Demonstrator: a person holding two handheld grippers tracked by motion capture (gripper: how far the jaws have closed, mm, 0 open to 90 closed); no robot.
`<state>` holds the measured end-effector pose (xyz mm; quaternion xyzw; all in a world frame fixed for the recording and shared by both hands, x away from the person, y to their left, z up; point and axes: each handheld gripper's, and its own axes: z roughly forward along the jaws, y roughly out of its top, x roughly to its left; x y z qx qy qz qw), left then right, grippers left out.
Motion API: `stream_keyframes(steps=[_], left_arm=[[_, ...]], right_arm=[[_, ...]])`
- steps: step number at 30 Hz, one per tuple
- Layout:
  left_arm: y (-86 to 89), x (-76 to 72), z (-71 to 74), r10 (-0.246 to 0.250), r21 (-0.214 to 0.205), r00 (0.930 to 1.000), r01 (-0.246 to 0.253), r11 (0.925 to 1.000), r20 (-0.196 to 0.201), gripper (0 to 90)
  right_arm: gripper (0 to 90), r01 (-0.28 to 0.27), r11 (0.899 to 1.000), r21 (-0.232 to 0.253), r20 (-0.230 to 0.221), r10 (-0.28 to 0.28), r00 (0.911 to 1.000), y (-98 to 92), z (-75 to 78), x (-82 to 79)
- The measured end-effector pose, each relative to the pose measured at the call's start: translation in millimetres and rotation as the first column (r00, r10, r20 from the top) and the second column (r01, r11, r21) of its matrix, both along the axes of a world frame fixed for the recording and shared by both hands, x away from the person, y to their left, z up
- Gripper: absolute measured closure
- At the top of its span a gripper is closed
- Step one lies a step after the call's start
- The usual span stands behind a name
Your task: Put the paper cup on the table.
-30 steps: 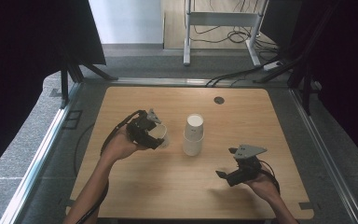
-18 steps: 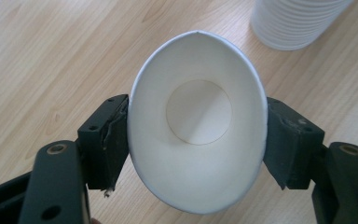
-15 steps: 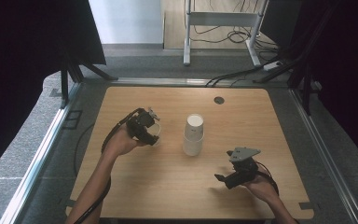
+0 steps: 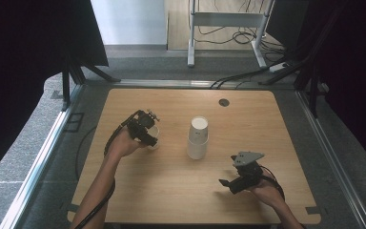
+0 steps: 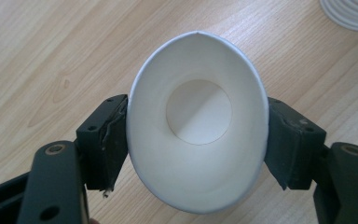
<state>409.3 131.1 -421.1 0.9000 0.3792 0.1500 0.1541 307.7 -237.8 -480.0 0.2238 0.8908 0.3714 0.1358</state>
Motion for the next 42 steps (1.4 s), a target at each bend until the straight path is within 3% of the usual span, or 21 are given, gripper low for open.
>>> stream_keyframes(steps=[5,6,8,9,11,14,20,29,38,42], left_arm=[[-1.0,3.1,-5.1,0.010,0.011,0.9999,-0.010,0.9999,-0.006,28.9],[0.1,4.8,-4.3,-0.011,0.039,0.9997,0.012,0.9992,-0.020,28.7],[-0.8,5.2,-5.9,-0.003,0.041,0.9997,0.004,0.9991,-0.025,28.4],[-2.4,4.6,-8.2,0.016,0.016,0.9997,-0.016,0.9997,-0.015,28.2],[-1.3,6.4,-7.4,-0.001,0.035,0.9998,0.002,0.9994,-0.021,27.6],[-3.0,6.6,-9.5,0.022,0.012,0.9996,-0.022,0.9997,-0.016,26.3],[-1.0,8.9,-11.5,0.023,0.012,0.9996,-0.023,0.9997,-0.018,21.6],[3.5,6.4,-5.7,0.052,-0.065,0.9986,-0.052,0.9966,0.007,13.2],[9.6,0.7,0.1,0.046,-0.129,0.9981,-0.040,0.9909,0.041,9.5],[10.7,-3.9,4.0,0.048,-0.173,0.9961,-0.034,0.9843,0.074,7.2]], right_arm=[[1.0,0.001,1.000,-0.002,-0.002,-0.001,1.0000,0.0,-0.5,0.1],[1.0,0.001,1.000,-0.003,-0.001,-0.001,1.0000,-0.1,-0.6,0.2],[1.1,0.001,1.000,-0.004,-0.003,-0.001,1.0000,-0.2,-0.9,0.4],[1.1,0.000,1.000,-0.004,-0.003,0.000,1.0000,-0.2,-1.1,0.4],[1.1,-0.001,1.000,-0.006,-0.002,0.001,1.0000,0.0,-1.2,0.5],[1.1,-0.002,1.000,-0.006,-0.004,0.002,1.0000,0.3,-1.4,0.5],[1.3,-0.003,1.000,-0.007,-0.005,0.003,1.0000,0.3,-1.8,0.7],[1.4,-0.005,1.000,-0.009,-0.006,0.005,1.0000,0.0,-2.1,0.6],[2.2,-0.008,1.000,-0.011,-0.004,0.008,1.0000,0.5,-2.0,0.0],[2.2,-0.006,1.000,-0.009,-0.001,0.006,1.0000,0.3,-1.8,0.0]])
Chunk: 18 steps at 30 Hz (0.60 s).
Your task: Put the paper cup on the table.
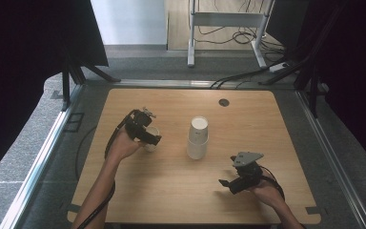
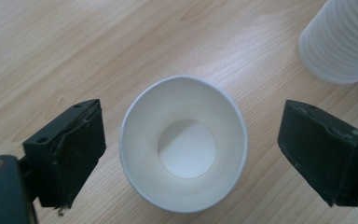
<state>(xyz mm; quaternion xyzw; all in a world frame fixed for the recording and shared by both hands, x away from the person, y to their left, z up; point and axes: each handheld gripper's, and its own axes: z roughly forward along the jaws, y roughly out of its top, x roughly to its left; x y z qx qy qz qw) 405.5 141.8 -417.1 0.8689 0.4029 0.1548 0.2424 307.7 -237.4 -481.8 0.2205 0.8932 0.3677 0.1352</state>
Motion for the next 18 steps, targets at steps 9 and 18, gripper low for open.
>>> stream_keyframes(steps=[9,18], left_arm=[[-2.2,-10.3,8.1,-0.009,-0.081,0.9981,0.014,0.9966,0.061,2.8],[-4.3,-21.4,14.6,-0.040,-0.131,0.9933,0.054,0.9900,0.108,0.0]], right_arm=[[2.2,0.002,1.000,0.004,0.005,-0.002,1.0000,-0.9,1.1,-0.4],[2.1,0.009,1.000,0.011,0.012,-0.009,0.9999,-1.9,2.1,-0.6]])
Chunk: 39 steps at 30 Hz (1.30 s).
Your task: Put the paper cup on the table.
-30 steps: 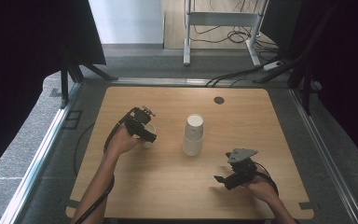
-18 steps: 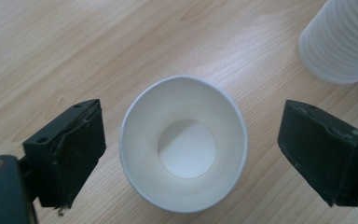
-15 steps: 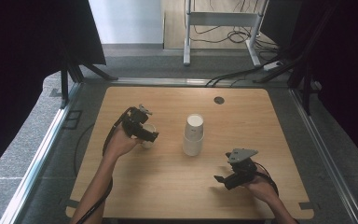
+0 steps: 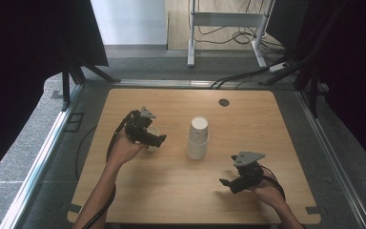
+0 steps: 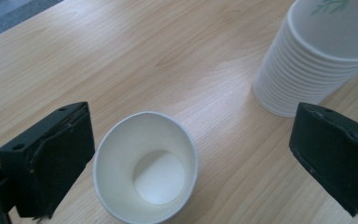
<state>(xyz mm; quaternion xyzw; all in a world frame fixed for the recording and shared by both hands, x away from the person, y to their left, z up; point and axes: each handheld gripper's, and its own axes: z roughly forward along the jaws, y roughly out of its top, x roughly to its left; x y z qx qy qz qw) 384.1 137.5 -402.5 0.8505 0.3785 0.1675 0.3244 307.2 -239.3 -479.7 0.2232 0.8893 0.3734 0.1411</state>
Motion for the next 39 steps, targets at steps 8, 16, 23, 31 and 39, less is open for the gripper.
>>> stream_keyframes(steps=[8,16,23,31,39], left_arm=[[-3.2,-10.6,5.8,-0.019,-0.025,0.9986,0.020,0.9995,0.049,0.0],[-6.3,-21.3,12.9,-0.038,-0.038,0.9938,0.042,0.9984,0.105,0.0],[-11.0,-33.4,17.5,-0.065,-0.054,0.9886,0.073,0.9959,0.136,0.0],[-13.4,-47.5,18.6,-0.085,-0.082,0.9826,0.100,0.9916,0.165,0.0],[-18.8,-62.9,9.7,-0.115,-0.077,0.9736,0.133,0.9882,0.197,0.0]], right_arm=[[1.8,0.000,1.000,0.000,-0.001,0.000,1.0000,-0.1,-0.1,-0.1],[1.6,0.000,1.000,-0.001,-0.002,0.000,1.0000,0.1,-0.5,-0.1],[1.7,-0.002,1.000,-0.004,0.001,0.002,1.0000,0.4,-1.2,0.2],[1.6,0.000,1.000,0.006,-0.003,0.000,1.0000,0.1,-0.8,0.0],[0.0,0.004,0.999,0.039,-0.016,-0.003,0.9999,-1.5,-0.2,0.3]])
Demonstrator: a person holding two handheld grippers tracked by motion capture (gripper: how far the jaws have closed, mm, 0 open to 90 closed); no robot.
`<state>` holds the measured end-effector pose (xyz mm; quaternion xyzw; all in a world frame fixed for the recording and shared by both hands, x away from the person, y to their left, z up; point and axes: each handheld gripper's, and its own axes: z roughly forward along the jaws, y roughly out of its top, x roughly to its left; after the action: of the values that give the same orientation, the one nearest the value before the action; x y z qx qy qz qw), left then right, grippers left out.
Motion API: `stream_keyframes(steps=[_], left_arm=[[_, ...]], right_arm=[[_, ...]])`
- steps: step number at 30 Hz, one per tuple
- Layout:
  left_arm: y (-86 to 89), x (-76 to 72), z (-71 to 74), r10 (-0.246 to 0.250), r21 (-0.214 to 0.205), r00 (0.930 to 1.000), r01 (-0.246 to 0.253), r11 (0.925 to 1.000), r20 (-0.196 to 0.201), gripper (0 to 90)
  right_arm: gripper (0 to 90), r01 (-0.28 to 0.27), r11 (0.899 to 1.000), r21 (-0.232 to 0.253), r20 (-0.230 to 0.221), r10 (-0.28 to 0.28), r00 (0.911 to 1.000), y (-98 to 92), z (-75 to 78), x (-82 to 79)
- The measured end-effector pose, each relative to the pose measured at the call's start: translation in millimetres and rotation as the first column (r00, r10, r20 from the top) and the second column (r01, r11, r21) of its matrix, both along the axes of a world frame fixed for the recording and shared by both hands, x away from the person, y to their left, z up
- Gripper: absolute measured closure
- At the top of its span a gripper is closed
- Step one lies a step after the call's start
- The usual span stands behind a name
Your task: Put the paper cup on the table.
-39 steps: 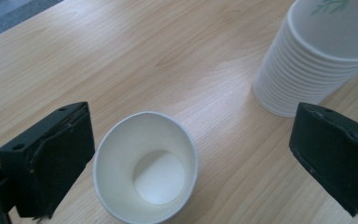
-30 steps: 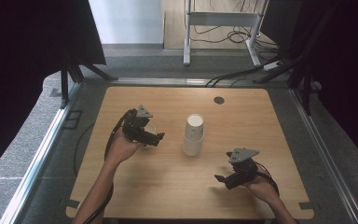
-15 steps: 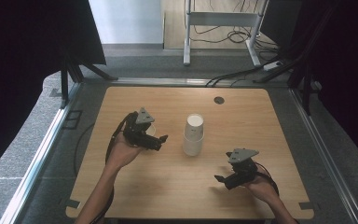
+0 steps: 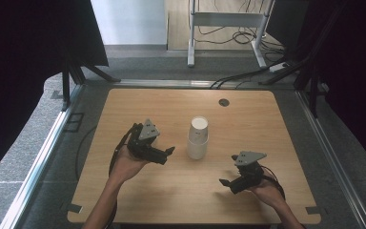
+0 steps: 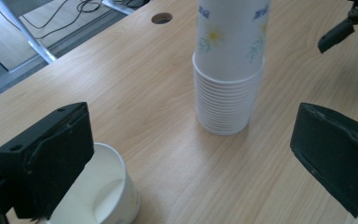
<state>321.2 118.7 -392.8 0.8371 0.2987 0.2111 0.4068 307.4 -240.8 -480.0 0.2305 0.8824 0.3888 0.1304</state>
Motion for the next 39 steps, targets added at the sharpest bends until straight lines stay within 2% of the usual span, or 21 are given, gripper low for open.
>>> stream_keyframes(steps=[7,11,17,22,27,33,39], left_arm=[[-5.9,-10.4,-11.6,-0.032,0.004,0.9994,0.032,0.9995,0.014,0.0],[-11.2,-16.2,-17.6,-0.057,0.021,0.9982,0.057,0.9981,0.019,0.0],[-18.9,-24.3,-26.3,-0.095,0.026,0.9954,0.095,0.9952,0.012,0.0],[-25.0,-29.7,-35.6,-0.121,0.005,0.9926,0.121,0.9926,0.004,0.0],[-28.8,-34.8,-45.3,-0.130,0.010,0.9915,0.130,0.9914,0.005,0.0],[-30.1,-40.7,-59.8,-0.129,-0.019,0.9916,0.129,0.9915,-0.010,0.0],[-29.1,-46.0,-77.0,-0.123,-0.064,0.9915,0.120,0.9907,-0.044,0.0]], right_arm=[[0.0,0.008,1.000,0.018,0.002,-0.008,1.0000,-1.4,0.0,-0.7],[0.0,0.009,1.000,0.017,0.002,-0.009,1.0000,-2.5,-0.3,-1.2],[0.0,0.015,1.000,0.021,0.008,-0.015,0.9999,-4.3,-0.4,-3.1],[0.0,0.022,1.000,0.021,0.010,-0.022,0.9997,-6.0,-1.8,-5.6],[0.0,0.029,0.999,0.027,0.010,-0.029,0.9995,-8.5,-2.7,-8.0],[0.0,0.030,0.999,0.027,0.004,-0.030,0.9995,-10.4,-5.5,-10.0],[0.0,0.030,0.999,0.017,-0.004,-0.030,0.9996,-11.2,-9.1,-12.1]])
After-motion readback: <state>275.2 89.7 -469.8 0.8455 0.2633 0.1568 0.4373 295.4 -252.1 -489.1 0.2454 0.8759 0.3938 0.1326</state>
